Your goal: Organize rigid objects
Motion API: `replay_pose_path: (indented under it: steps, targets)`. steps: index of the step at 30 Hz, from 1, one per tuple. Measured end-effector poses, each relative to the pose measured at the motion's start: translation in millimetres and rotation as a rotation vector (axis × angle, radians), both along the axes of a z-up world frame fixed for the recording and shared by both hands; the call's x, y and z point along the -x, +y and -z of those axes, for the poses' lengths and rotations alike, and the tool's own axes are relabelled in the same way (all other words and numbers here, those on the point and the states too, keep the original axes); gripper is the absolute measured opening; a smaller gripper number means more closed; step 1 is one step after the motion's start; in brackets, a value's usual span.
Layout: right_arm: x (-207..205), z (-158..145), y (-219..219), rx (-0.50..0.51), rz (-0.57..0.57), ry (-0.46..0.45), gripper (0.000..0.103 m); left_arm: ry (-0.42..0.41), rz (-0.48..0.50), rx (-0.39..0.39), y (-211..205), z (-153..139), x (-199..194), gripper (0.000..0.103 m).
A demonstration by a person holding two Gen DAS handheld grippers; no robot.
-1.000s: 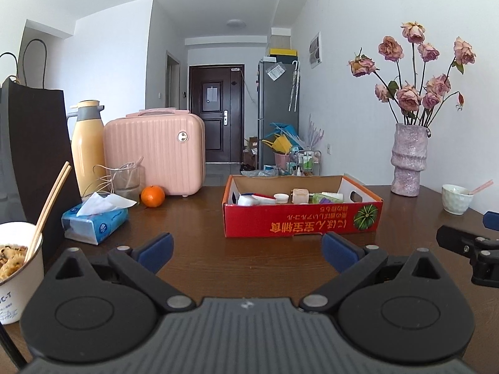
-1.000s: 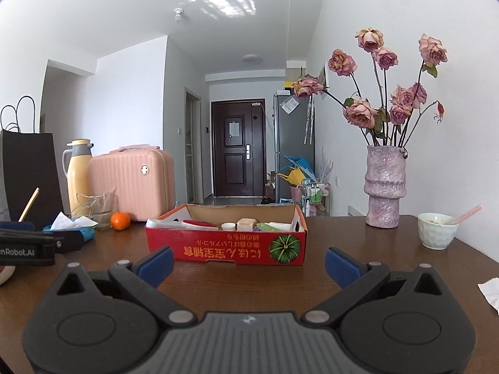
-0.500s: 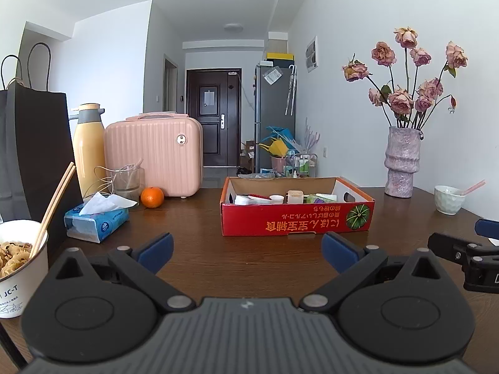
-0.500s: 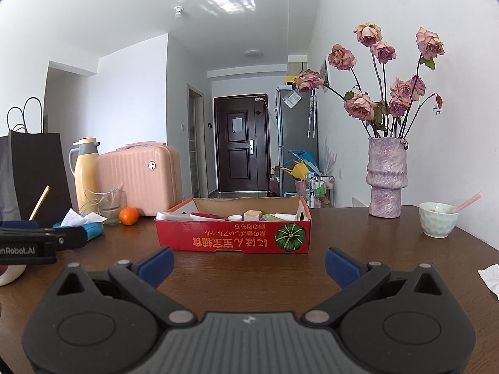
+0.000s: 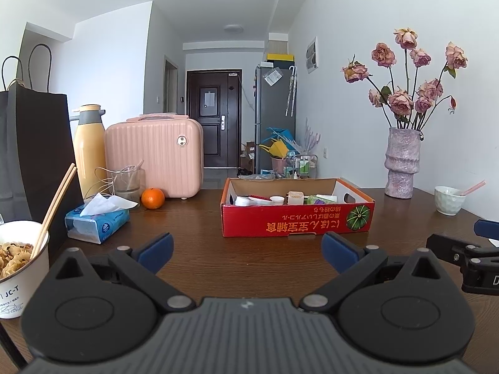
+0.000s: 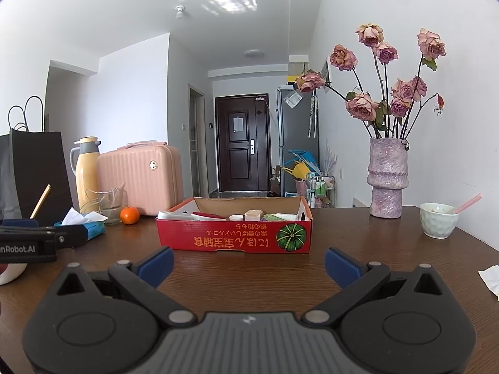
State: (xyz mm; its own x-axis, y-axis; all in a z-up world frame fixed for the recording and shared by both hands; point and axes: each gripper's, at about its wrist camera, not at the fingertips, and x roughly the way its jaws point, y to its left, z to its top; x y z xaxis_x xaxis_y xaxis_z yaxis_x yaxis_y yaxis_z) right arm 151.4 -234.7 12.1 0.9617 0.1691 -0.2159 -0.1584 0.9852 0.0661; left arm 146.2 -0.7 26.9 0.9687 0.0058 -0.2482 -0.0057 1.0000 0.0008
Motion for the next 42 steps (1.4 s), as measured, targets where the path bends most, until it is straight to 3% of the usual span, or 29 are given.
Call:
replay_pose_path:
  steps: [42]
  targets:
    - [-1.8, 4.2, 6.9, 0.006, -0.007, 0.015, 0.103, 0.024, -0.002, 0.003, 0.8, 5.7, -4.0, 0.103]
